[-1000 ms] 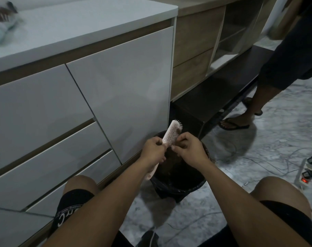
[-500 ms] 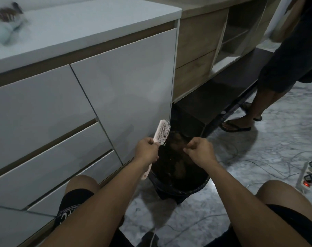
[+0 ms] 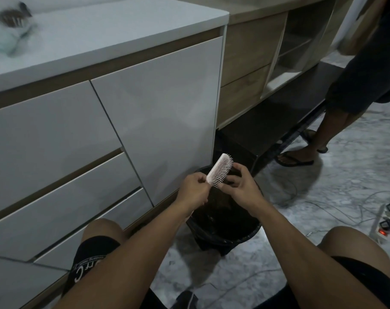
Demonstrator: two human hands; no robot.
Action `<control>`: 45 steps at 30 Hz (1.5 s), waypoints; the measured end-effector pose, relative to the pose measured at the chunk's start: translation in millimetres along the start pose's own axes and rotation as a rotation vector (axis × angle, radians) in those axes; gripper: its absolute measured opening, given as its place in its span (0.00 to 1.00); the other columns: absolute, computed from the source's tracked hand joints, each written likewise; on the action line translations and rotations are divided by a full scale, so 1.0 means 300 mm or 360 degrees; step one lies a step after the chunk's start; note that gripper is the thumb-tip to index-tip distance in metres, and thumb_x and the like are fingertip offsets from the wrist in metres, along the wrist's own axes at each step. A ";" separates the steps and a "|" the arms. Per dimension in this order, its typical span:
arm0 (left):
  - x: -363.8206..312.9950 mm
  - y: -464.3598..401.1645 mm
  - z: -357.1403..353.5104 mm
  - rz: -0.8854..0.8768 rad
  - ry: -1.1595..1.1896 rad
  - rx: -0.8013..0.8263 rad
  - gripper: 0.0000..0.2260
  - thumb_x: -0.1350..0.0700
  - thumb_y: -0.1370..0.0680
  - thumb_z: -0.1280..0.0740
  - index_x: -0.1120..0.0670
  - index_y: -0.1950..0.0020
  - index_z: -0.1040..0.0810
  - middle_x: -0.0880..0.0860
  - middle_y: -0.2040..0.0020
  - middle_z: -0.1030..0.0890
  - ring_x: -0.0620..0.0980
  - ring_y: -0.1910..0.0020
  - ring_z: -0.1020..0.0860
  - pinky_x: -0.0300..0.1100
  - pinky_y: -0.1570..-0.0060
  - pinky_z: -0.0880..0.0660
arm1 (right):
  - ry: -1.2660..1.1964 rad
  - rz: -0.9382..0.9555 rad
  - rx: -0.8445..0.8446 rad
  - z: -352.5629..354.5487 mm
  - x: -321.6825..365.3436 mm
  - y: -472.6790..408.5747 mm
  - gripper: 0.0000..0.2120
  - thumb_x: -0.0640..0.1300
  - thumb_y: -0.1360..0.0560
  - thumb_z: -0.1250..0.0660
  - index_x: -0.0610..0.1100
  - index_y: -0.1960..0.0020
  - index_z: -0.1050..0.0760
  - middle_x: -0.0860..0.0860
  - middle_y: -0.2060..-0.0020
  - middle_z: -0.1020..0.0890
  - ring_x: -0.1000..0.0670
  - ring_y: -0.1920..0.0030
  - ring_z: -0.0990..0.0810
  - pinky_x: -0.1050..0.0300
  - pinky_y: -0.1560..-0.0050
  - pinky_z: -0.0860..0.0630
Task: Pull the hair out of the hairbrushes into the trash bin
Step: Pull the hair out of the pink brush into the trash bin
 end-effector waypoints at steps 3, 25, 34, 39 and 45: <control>-0.003 -0.002 0.006 -0.0003 -0.0009 -0.0014 0.06 0.59 0.24 0.35 0.52 0.60 0.22 0.52 0.67 0.23 0.48 0.75 0.25 0.38 0.76 0.30 | -0.0036 -0.0047 -0.0099 0.020 -0.023 -0.012 0.33 0.41 0.28 0.26 0.47 0.28 0.39 0.48 0.51 0.15 0.50 0.48 0.17 0.49 0.41 0.23; -0.046 0.009 0.002 -0.0087 -0.0139 0.0029 0.04 0.59 0.24 0.35 0.55 0.53 0.20 0.55 0.61 0.19 0.50 0.70 0.23 0.43 0.68 0.27 | -0.0609 -0.0229 0.0134 -0.032 -0.029 -0.003 0.33 0.25 0.29 0.36 0.42 0.27 0.35 0.44 0.36 0.21 0.44 0.33 0.24 0.49 0.36 0.27; -0.059 -0.007 0.037 -0.0165 -0.0245 -0.0100 0.07 0.60 0.24 0.35 0.58 0.51 0.19 0.58 0.59 0.19 0.56 0.62 0.20 0.48 0.63 0.23 | -0.0298 -0.0212 0.0056 -0.003 -0.046 -0.009 0.07 0.38 0.24 0.32 0.45 0.49 0.16 0.50 0.62 0.16 0.51 0.54 0.19 0.60 0.55 0.27; 0.015 -0.025 0.055 0.0039 -0.0161 -0.0106 0.04 0.60 0.21 0.37 0.58 0.51 0.23 0.61 0.53 0.20 0.57 0.59 0.20 0.43 0.69 0.25 | -0.0516 -0.0292 -0.0012 0.043 -0.051 -0.007 0.09 0.38 0.22 0.35 0.45 0.56 0.17 0.47 0.63 0.18 0.49 0.55 0.19 0.53 0.53 0.22; 0.078 -0.014 0.009 0.0423 0.0201 0.0135 0.14 0.67 0.24 0.40 0.67 0.39 0.26 0.60 0.62 0.23 0.52 0.66 0.23 0.41 0.70 0.26 | -0.0039 0.0008 -0.0342 0.086 -0.011 -0.013 0.06 0.39 0.25 0.30 0.47 0.51 0.18 0.51 0.56 0.16 0.51 0.50 0.18 0.58 0.47 0.23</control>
Point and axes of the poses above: each hand's wrist, its own y-axis away from the middle knuckle, its own z-axis out of the back of the hand, x = y × z, the point moved 9 cm from there along -y, towards the middle knuckle
